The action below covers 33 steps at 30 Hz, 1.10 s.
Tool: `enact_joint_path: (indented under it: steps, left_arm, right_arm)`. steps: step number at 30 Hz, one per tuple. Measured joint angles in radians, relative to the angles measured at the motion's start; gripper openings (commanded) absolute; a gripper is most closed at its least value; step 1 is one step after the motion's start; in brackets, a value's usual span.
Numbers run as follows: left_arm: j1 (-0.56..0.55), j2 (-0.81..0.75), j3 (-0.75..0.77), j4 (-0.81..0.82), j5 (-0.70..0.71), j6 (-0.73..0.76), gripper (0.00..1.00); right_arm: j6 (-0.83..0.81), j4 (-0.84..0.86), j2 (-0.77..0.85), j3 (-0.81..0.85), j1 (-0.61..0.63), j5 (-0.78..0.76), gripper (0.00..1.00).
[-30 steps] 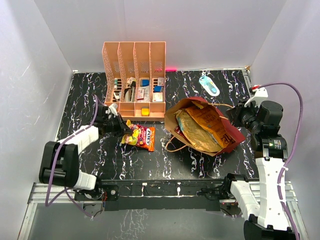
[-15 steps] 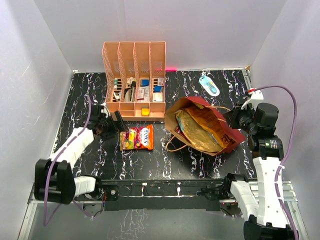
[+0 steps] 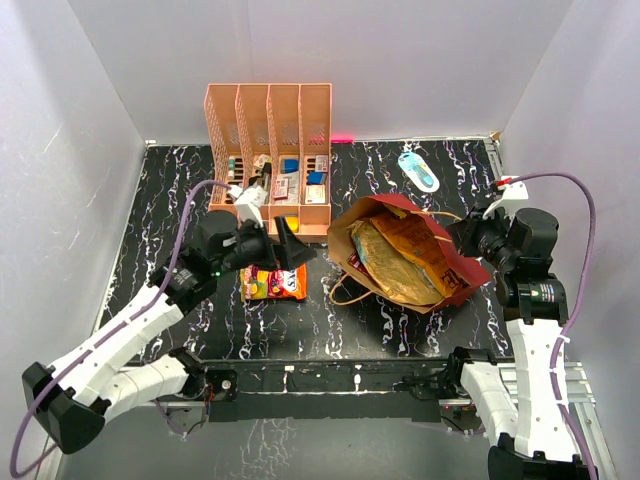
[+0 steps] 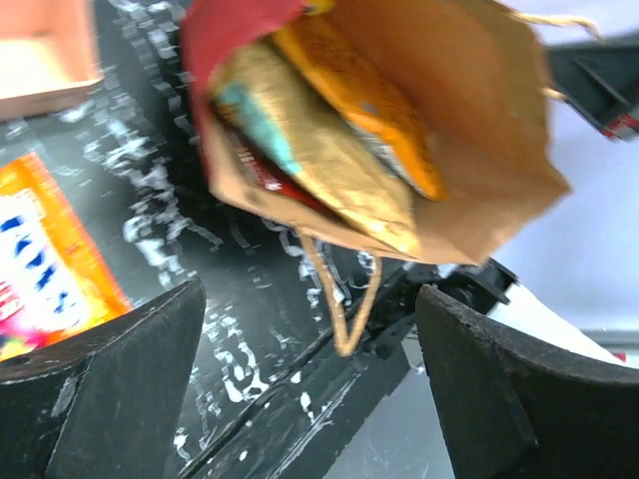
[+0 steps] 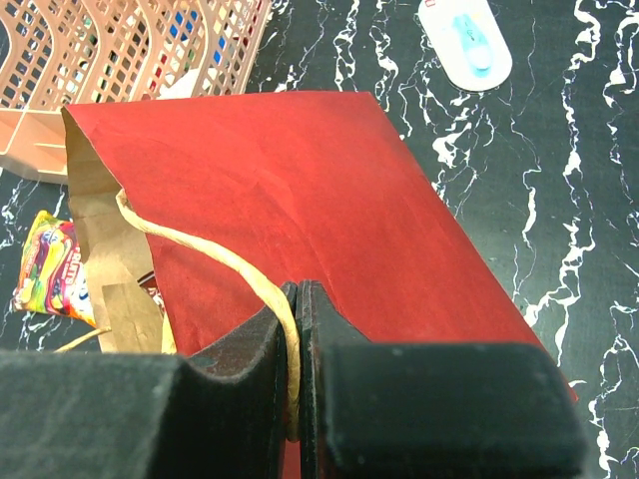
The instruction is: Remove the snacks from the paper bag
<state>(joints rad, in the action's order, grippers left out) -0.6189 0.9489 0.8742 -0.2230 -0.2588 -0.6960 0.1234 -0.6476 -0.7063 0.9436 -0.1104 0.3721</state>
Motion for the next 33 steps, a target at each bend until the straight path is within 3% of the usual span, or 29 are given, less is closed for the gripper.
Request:
enact_joint_path:
  steps: [5,9,12,18,22,24,28,33]
  left_arm:
    - [-0.248,0.082,0.08,0.109,0.11,0.091,0.79]
    - [-0.505,0.223,0.143,0.222,0.288,0.269,0.79]
    - [-0.596,0.317,0.145,0.303,0.368,0.372,0.79]
    - [-0.603,0.546,0.161,0.537,0.521,0.541,0.58]
    - [-0.584,0.732,0.243,0.624,0.554,0.605,0.54]
    - [-0.573,0.807,0.294,0.654,0.561,0.623,0.55]
    - [-0.554,0.853,0.321,0.668,0.582,0.613,0.71]
    - [-0.544,0.846,0.36,0.6,0.656,0.369,0.65]
  right_arm:
    - [-0.002,0.001,0.0,-0.002,0.0,0.0,0.08]
    - [-0.004,0.001,-0.002,-0.003,0.0,0.0,0.08]
    - [-0.006,0.001,-0.003,-0.003,0.0,0.0,0.08]
    - [-0.01,0.001,-0.017,-0.003,0.001,0.004,0.08]
    - [-0.009,0.0,-0.04,0.005,0.003,0.018,0.08]
    - [-0.009,0.0,-0.045,0.012,0.004,0.023,0.08]
    - [-0.01,-0.002,-0.045,0.034,0.004,0.027,0.08]
    - [-0.01,-0.002,-0.045,0.043,0.004,0.029,0.08]
